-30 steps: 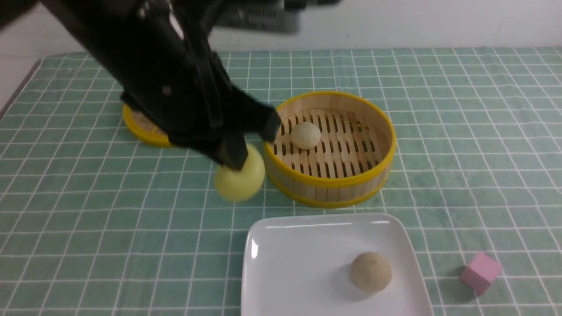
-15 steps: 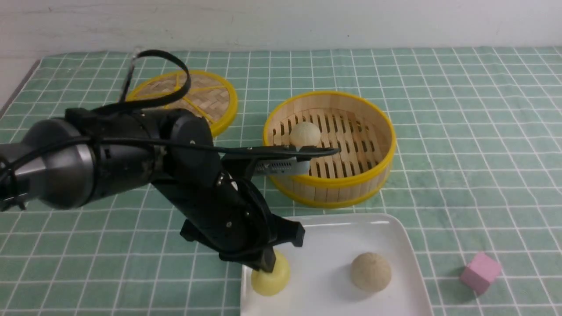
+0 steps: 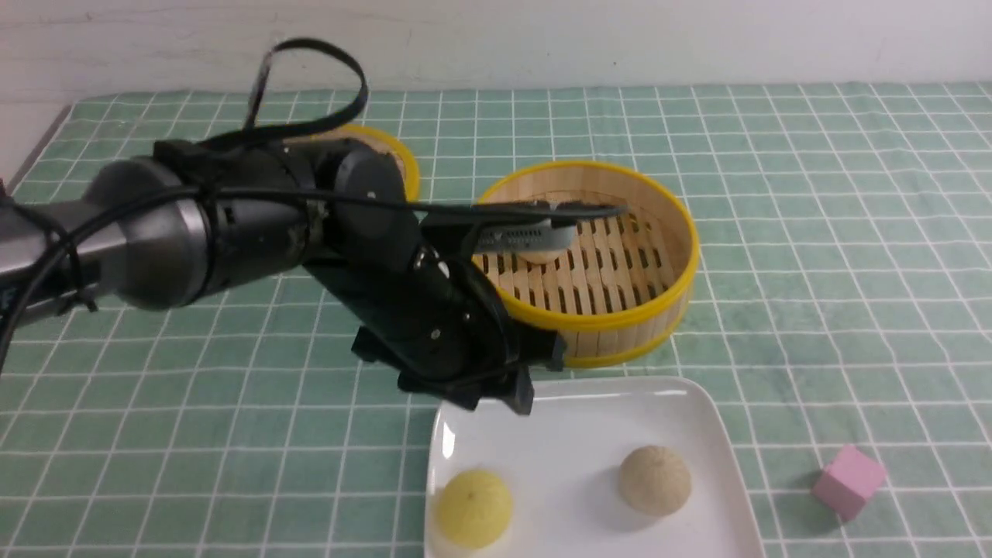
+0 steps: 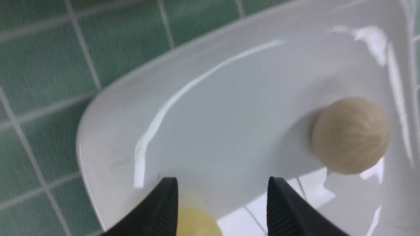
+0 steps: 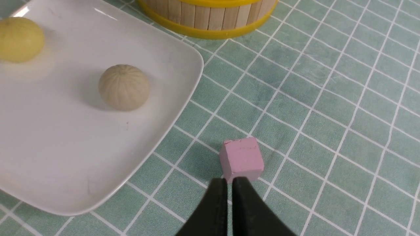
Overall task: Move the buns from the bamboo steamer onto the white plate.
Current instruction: 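Reach into the bamboo steamer and grasp a bun with the left gripper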
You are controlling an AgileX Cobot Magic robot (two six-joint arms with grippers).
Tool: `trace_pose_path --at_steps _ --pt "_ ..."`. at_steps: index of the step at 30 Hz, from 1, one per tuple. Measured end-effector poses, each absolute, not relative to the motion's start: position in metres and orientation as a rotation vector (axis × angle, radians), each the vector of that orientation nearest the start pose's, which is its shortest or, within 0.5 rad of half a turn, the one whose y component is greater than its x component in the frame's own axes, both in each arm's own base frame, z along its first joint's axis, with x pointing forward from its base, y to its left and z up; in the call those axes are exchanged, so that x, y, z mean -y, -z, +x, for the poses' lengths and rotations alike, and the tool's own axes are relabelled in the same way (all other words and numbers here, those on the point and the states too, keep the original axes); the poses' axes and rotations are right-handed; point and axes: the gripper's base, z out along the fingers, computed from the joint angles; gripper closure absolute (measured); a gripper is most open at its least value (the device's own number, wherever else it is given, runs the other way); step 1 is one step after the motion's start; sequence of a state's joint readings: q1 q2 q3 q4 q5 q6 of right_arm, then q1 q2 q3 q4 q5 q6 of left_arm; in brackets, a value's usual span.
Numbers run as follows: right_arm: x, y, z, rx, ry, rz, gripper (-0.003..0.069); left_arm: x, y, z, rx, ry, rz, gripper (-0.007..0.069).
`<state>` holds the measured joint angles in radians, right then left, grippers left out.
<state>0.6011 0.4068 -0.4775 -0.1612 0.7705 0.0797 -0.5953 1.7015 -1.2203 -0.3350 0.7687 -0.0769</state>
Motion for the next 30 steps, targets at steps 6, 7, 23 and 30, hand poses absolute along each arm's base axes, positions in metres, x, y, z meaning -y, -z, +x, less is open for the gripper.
trace_pose_path --at_steps 6,7,23,30 --pt "-0.034 -0.280 0.067 -2.089 -0.200 -0.622 0.0601 0.234 -0.288 0.316 -2.657 0.539 0.467 0.0449" --pt "-0.034 -0.280 0.067 -2.089 -0.200 -0.622 0.0601 0.236 -0.293 0.320 -2.642 0.536 0.472 0.0490" --pt "-0.034 -0.280 0.067 -2.089 -0.200 -0.622 0.0578 0.277 -0.263 0.417 -2.540 0.314 0.295 0.0328" --pt "-0.034 -0.280 0.067 -2.089 -0.200 -0.622 0.0575 0.285 -0.226 0.432 -2.523 0.297 0.291 0.0245"
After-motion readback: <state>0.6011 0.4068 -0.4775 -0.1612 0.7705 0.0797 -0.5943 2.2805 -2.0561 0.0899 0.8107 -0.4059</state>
